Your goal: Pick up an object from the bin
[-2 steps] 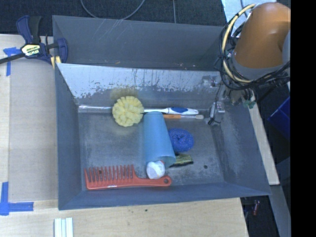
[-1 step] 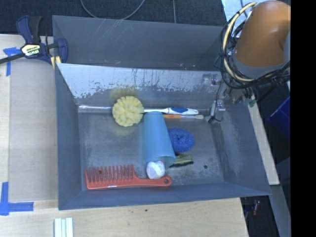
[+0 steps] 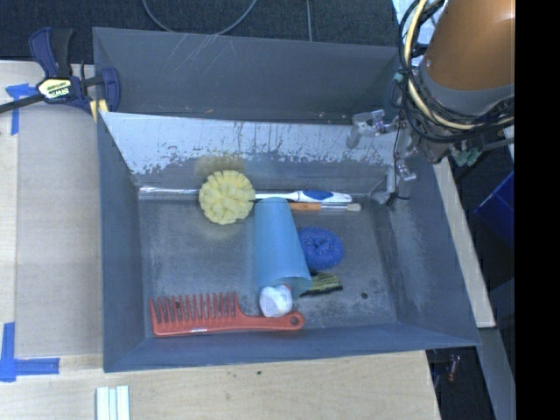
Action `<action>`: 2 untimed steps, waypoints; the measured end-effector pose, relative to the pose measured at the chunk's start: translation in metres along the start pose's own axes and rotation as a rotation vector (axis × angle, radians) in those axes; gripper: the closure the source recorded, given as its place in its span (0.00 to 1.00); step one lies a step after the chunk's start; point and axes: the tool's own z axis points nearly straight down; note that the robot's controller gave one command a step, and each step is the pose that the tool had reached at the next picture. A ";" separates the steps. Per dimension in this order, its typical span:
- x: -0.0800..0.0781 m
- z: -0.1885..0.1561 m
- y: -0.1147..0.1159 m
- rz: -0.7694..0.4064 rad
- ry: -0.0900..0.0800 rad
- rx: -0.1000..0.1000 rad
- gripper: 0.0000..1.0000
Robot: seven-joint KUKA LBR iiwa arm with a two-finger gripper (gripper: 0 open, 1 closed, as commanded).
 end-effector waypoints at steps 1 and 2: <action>0.046 0.022 -0.091 0.092 -0.004 0.004 0.00; 0.039 0.094 -0.006 0.020 -0.012 -0.004 0.00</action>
Offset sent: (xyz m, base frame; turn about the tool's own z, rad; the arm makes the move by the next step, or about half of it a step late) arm -0.0349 -0.0209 -0.0905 0.0268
